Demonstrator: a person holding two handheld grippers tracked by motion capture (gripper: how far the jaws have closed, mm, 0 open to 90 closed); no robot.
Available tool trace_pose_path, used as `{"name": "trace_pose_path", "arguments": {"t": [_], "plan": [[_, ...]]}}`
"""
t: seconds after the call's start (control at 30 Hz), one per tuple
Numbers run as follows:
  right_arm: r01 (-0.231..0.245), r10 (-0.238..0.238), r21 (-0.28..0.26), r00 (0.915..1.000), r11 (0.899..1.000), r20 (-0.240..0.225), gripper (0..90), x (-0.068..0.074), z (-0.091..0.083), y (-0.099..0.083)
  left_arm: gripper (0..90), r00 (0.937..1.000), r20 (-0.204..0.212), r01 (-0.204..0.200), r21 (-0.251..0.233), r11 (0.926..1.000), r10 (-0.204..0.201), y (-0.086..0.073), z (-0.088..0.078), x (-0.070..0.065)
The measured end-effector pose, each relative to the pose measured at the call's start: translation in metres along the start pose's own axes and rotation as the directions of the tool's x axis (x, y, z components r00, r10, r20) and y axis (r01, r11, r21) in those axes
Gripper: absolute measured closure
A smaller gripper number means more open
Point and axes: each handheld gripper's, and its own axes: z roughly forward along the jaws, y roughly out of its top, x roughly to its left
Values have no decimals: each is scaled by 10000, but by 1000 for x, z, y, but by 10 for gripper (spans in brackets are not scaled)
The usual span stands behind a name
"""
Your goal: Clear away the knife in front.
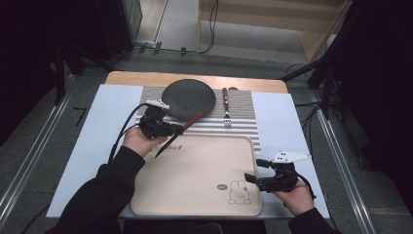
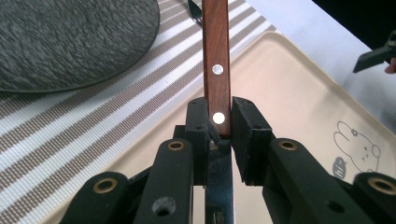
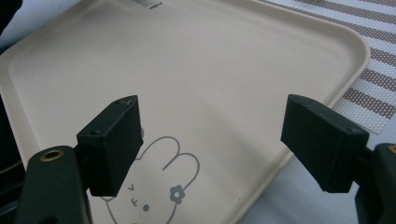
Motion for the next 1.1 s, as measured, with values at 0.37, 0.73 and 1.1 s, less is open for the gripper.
{"name": "trace_pose_path", "arguments": {"t": [0.37,0.73,1.1], "plan": [[76,-76,52,9999,10000,-80,188,0,3,3,774,10000,30,5,222,9998,-5,-23,-3,-13],[290,-287,140,9993,9995,-223,188,0,9,8,774,9995,-132,279,485,9984,-273,-47,-7,-19],[385,-379,166,9987,9991,-329,188,1,13,12,773,9986,-428,371,1216,9919,-321,-67,5,-17]]}}
